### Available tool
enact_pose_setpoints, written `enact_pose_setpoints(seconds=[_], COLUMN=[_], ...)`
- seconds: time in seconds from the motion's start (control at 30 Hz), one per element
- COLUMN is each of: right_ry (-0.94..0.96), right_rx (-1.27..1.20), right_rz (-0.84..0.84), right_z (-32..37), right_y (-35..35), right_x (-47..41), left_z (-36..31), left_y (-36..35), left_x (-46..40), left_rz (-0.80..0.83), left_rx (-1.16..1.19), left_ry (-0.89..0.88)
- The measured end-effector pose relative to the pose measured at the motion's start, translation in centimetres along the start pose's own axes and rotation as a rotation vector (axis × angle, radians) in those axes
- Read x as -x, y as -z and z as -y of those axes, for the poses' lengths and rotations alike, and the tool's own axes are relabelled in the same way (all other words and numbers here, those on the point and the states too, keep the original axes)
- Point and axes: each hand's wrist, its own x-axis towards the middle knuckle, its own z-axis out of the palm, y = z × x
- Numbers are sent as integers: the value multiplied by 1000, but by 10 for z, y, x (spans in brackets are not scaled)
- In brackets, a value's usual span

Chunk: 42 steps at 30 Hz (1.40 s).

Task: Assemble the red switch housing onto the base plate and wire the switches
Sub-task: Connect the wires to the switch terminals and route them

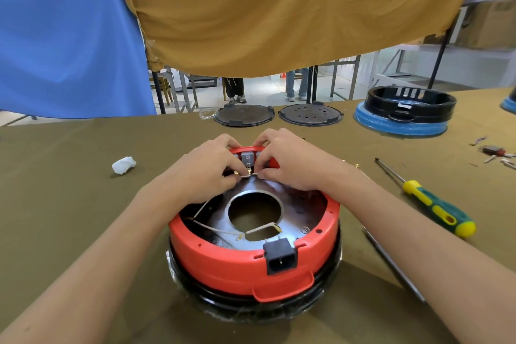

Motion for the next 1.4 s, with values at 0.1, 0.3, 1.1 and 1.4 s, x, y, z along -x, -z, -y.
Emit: enact_pose_setpoints(seconds=[0.1,0.3,1.1,1.4], right_ry=[2,-1,-4,-5], right_rx=[-2,1,-4,9], right_rz=[-1,-5,-9,-9], right_z=[0,-1,-1,-1], right_y=[0,-1,-2,-2], right_x=[0,-1,-2,-1], left_z=[-1,-1,0,-1], left_y=[0,1,0,-1], left_x=[0,1,1,-1], left_rz=[-27,-12,1,-7], left_rx=[15,11,6,-1], left_ry=[0,-6,2,15])
